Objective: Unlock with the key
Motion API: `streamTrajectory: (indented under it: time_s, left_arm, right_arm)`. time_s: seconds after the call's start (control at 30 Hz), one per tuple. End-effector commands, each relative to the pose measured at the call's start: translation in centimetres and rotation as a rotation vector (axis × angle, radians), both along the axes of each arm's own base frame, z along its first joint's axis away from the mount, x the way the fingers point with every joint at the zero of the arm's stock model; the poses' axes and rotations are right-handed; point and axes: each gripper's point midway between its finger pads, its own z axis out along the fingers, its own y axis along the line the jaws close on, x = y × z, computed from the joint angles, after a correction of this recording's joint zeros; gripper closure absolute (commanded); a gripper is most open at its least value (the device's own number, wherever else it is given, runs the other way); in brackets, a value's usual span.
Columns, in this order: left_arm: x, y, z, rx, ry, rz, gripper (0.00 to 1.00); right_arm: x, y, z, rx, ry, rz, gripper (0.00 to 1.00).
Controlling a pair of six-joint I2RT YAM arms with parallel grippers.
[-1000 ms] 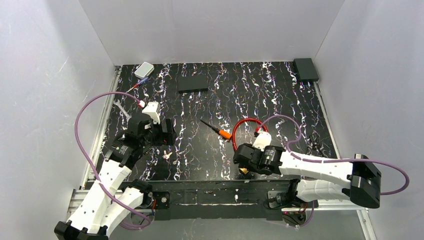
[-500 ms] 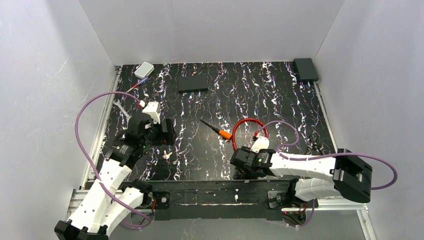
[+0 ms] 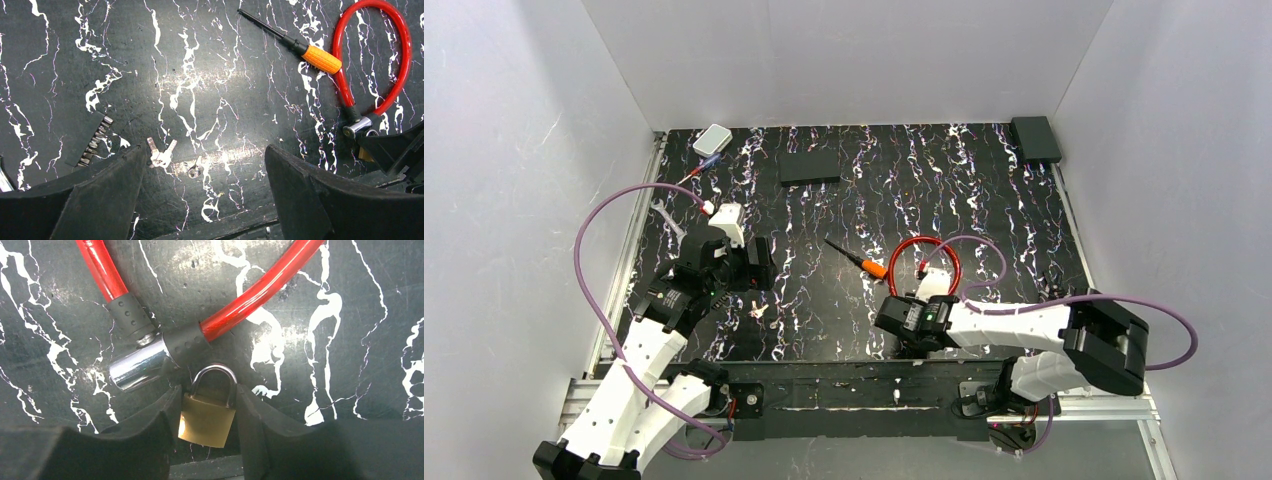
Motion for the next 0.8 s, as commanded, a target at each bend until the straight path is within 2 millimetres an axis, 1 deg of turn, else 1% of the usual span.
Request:
streamTrajectory:
  time_s: [0.0, 0.17, 0.27, 0.33, 0.4, 0.53, 0.67, 0.77]
  left_arm:
    - [0.1, 0.2, 1.3, 0.0, -0.028, 0.009, 0.14]
    - [0.1, 0.2, 1.3, -0.001, -0.029, 0.007, 0.14]
    - [0.1, 0.1, 1.4, -0.002, -0.031, 0.006, 0.14]
    - [0.1, 0.1, 1.4, -0.002, -0.03, 0.006, 0.14]
    - [0.1, 0.1, 1.4, -0.003, -0.031, 0.007, 0.14]
    - [0.1, 0.1, 1.5, -0.003, -0.033, 0.006, 0.14]
    - [0.1, 0.2, 1.4, -0.003, -0.033, 0.006, 0.14]
    - [0.1, 0.2, 1.5, -0.003, -0.035, 0.007, 0.14]
  right_arm:
    - [-0.4, 0.3, -0.8, -0.037, 0.043, 0.045, 0.54]
    - [-0.2, 0.8, -0.4, -0.063, 0.04, 0.114, 0.76]
    - [-0.1, 0.7, 0.0, -0.073, 0.035, 0.139, 0.86]
    - [-0.1, 0.7, 0.3, -0.076, 0.033, 0.154, 0.91]
    - [-0.1, 1.2, 0.7, -0.061, 0.034, 0.187, 0.94]
    - [-0.3, 2.7, 1.7, -0.019, 0.034, 0.272, 0.96]
    - [0.0, 2.8, 3.0, 0.001, 0.007, 0.286, 0.97]
    - [0.4, 3.2, 4.5, 0.028, -0.026, 0.292, 0.97]
